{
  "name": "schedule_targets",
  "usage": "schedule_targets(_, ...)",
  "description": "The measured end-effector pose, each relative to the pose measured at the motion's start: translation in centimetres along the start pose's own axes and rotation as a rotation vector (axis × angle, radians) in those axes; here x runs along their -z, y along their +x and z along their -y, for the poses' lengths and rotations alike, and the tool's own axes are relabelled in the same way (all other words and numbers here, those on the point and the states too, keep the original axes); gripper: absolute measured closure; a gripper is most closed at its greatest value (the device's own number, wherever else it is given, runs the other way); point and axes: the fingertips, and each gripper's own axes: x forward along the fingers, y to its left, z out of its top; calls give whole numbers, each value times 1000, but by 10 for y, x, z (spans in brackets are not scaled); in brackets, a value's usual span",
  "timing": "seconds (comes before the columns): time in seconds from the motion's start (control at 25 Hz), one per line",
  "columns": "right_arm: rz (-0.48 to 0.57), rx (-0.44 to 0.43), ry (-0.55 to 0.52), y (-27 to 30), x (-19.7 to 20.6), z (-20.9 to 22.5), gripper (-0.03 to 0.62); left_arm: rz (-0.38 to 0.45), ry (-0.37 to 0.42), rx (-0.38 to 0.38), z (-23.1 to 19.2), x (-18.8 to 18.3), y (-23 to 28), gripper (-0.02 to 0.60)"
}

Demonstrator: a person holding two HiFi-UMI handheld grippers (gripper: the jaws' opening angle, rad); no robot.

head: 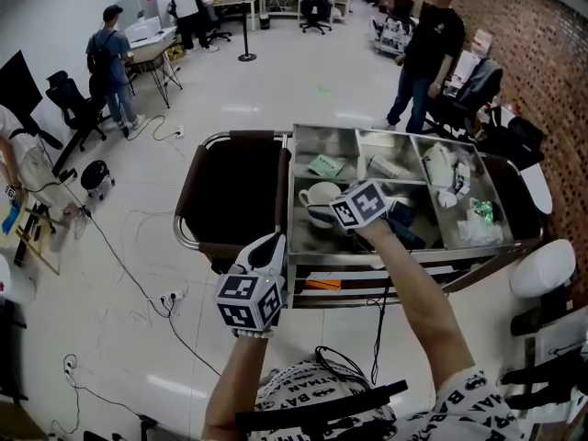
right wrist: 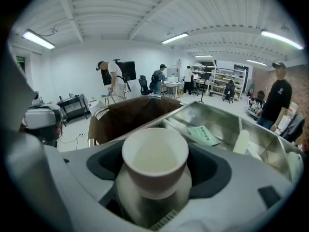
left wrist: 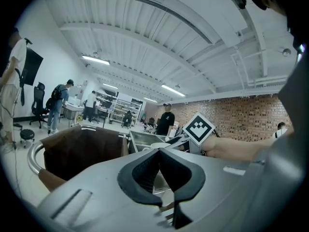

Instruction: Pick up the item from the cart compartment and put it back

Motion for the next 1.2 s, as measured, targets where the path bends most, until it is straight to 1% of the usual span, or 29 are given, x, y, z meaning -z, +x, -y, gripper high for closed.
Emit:
schedule_targets(0.12,-44,13,-23,10,5,2,178,-9,-8,-4,-2,4,2,581)
schedule_targets(0.4,-56,-8,-11,22,11,-4,177,-16,-19,-12,-7,10,3,581)
schedule_targets(0.52,-67,-3,-26,24,12,-5,177,-14,-22,-8,-7,10,5,581)
schedule_targets(0.64,-79,1,-43,24,14,-6,175,-16,-26,-6,-7,12,6,581)
schedule_targets(0.84,-128,6,-91,19,22,-9,172,-15,-30,-4,-9,12,7,581)
schedule_targets(1.08,-145,4,-81,15,30,-6,171,-21,-32,14,-3,16,10,581)
schedule_targets(1.16,-145,10,-93,15,30,-6,169,-22,-31,19,-1,17,11,581)
schedule_targets(1.2,-143,16,-103,15,29,-7,152,-23,-32,21,-1,17,11,581)
